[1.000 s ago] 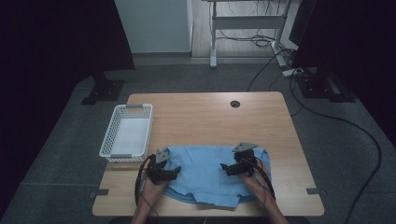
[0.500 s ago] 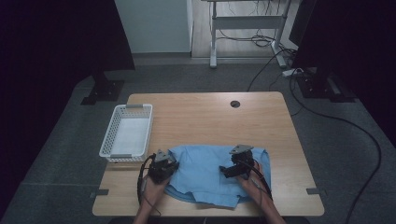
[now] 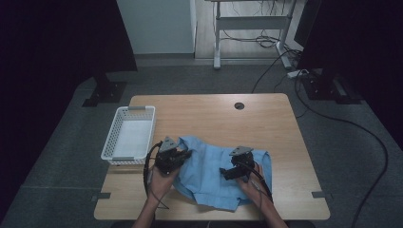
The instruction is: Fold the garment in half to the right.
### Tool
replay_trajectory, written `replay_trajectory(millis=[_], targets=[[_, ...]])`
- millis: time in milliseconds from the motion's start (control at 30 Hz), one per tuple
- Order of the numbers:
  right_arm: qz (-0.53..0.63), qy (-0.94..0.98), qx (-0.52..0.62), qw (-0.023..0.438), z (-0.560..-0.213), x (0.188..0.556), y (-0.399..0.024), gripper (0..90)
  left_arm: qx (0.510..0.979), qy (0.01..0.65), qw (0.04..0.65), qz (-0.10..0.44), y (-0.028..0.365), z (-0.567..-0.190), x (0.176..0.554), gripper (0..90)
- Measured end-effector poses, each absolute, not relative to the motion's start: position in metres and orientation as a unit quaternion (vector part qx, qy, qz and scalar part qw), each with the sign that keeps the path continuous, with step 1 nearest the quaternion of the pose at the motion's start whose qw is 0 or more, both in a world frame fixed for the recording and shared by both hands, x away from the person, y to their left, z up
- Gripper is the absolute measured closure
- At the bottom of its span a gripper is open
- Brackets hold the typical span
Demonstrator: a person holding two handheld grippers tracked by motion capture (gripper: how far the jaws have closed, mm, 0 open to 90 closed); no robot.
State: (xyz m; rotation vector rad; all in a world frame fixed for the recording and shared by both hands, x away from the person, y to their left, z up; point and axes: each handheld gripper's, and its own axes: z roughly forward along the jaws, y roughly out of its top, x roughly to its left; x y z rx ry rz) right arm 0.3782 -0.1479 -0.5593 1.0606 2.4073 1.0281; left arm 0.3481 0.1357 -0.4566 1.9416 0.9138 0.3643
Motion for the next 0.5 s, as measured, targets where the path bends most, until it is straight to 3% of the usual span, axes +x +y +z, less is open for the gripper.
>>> replay_trajectory(millis=[200, 500], targets=[[0.361, 0.844, 0.365, 0.155, -0.559, 0.382, -0.136, 3.1, 0.796, 0.330, 0.483, 0.153, 0.108, -0.421, 0.346, 85.7], [0.363, 0.850, 0.351, 0.148, -0.559, 0.387, -0.113, 3.2, 0.815, 0.293, 0.474, 0.158, 0.070, -0.411, 0.347, 85.8]])
